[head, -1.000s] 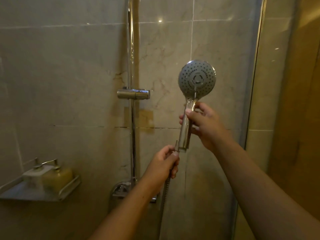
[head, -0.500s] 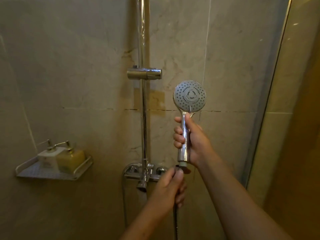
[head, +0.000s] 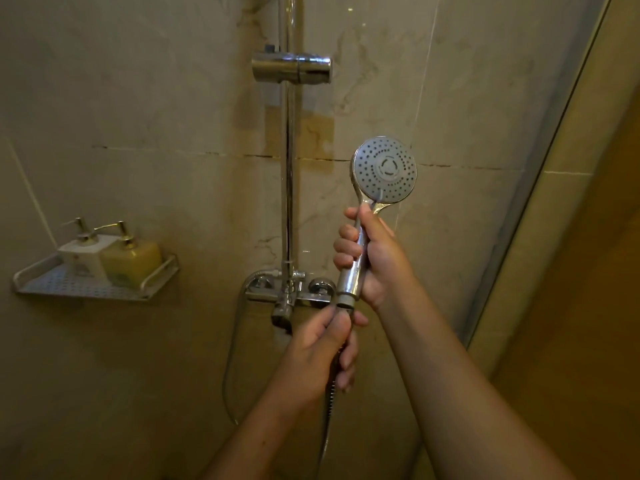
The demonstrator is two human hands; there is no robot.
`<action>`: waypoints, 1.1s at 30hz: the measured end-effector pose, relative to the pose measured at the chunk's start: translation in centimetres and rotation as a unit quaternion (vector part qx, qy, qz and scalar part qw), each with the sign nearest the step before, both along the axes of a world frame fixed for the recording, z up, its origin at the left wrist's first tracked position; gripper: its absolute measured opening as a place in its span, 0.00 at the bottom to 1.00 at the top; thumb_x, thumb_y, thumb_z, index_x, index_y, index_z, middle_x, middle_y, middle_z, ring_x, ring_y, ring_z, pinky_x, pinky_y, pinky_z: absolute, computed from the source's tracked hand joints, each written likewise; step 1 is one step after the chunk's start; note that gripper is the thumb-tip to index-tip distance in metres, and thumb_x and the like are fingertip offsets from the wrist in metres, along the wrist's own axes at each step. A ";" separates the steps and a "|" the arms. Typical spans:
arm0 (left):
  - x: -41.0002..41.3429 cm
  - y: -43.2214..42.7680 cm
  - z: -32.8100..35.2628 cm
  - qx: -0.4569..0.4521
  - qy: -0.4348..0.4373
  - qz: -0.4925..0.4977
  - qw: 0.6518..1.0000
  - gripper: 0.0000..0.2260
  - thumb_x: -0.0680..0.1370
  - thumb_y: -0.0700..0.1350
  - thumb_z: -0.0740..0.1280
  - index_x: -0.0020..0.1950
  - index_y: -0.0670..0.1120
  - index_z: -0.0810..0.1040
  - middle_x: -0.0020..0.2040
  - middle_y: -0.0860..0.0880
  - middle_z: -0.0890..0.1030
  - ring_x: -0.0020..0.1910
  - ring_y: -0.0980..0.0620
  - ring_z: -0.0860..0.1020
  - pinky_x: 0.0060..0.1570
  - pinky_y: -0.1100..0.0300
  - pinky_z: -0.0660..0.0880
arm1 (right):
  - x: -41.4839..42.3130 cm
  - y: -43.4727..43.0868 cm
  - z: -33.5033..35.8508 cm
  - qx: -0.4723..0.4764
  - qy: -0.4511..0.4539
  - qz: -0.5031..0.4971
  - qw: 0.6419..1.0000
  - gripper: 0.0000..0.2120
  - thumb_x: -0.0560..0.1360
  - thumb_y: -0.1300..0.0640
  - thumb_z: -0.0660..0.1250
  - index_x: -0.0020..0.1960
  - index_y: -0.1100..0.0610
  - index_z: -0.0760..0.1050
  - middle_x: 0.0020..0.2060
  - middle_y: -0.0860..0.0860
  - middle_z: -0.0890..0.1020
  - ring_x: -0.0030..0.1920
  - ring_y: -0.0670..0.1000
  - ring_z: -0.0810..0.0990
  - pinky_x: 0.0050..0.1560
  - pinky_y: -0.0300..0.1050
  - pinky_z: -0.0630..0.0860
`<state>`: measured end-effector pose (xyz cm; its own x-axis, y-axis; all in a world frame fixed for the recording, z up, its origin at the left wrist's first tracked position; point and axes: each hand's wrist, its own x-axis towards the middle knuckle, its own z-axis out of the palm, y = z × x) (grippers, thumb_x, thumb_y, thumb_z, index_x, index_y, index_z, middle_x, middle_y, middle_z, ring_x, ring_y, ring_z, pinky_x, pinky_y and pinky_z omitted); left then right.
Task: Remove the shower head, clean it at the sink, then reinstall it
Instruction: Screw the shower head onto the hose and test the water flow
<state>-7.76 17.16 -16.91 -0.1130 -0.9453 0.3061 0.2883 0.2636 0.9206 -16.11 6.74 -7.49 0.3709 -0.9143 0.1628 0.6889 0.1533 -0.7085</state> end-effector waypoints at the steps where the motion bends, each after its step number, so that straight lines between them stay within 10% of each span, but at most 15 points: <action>1: 0.1 0.1 -0.1 -0.001 -0.002 -0.001 1.000 0.16 0.78 0.57 0.63 0.53 0.45 0.78 0.29 0.50 0.72 0.21 0.54 0.70 0.25 0.60 0.71 | 0.0 0.2 -0.2 0.000 0.003 0.000 1.000 0.10 0.83 0.50 0.61 0.53 0.57 0.71 0.27 0.49 0.70 0.21 0.44 0.67 0.20 0.37 0.66; 25: -1.5 4.4 -1.1 0.068 -0.008 0.066 0.996 0.13 0.76 0.58 0.64 0.45 0.48 0.75 0.27 0.55 0.68 0.22 0.59 0.64 0.21 0.68 0.60 | 0.0 6.1 -1.2 -0.181 0.207 -0.172 0.946 0.07 0.81 0.47 0.63 0.48 0.50 0.71 0.29 0.46 0.73 0.25 0.46 0.69 0.23 0.41 0.69; 33: -1.8 5.7 -0.8 0.060 0.024 0.052 0.997 0.12 0.77 0.54 0.61 0.47 0.46 0.74 0.27 0.54 0.66 0.21 0.59 0.62 0.20 0.69 0.59 | -0.6 6.6 -0.2 -0.069 0.097 0.037 0.992 0.29 0.83 0.37 0.49 0.51 0.58 0.78 0.29 0.50 0.72 0.24 0.47 0.69 0.25 0.40 0.69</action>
